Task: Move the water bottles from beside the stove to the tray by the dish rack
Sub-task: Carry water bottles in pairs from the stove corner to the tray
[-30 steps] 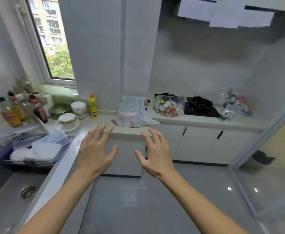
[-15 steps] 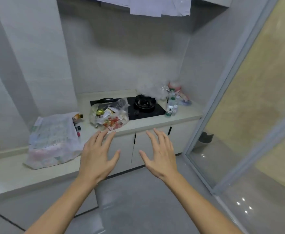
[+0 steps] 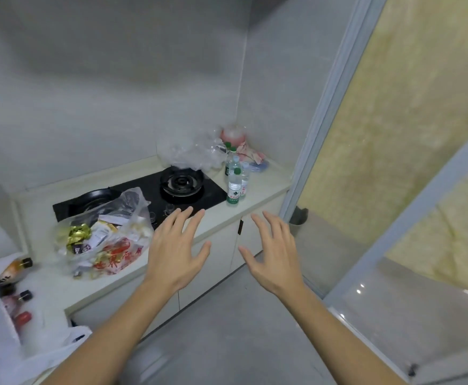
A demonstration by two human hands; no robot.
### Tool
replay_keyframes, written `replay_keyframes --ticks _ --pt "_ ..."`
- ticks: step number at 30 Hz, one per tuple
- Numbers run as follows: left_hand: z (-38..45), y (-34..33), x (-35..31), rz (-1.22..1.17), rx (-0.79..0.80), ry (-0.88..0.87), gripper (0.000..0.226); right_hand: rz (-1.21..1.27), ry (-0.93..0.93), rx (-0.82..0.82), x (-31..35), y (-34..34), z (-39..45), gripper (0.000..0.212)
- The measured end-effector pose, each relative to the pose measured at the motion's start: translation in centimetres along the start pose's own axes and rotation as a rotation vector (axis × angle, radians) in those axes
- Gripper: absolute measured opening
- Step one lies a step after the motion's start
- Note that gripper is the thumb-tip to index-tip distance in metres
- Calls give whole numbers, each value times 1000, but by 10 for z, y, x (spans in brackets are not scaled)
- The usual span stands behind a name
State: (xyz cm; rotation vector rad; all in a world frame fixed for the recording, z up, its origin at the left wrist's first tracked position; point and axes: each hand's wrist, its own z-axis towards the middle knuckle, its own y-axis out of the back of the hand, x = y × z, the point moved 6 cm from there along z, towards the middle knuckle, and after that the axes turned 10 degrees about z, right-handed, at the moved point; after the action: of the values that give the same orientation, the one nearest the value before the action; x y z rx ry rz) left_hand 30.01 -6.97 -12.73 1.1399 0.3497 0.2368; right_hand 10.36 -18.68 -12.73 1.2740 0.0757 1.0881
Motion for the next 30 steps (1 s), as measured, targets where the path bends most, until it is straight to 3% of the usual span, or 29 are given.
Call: replay_keyframes --ticks 9,14,19,30 --pt "165 -114 -41 3 88 -23 71 -8 20 97 -139 -38 149 77" --pt "236 -166 -61 47 121 14 70 -58 141 239 -188 -61 225 79" --pt "288 -209 -63 40 160 66 69 7 117 288 -235 -89 286 79" --pt "382 -323 -20 -284 304 295 87 109 98 403 -305 -177 420 90"
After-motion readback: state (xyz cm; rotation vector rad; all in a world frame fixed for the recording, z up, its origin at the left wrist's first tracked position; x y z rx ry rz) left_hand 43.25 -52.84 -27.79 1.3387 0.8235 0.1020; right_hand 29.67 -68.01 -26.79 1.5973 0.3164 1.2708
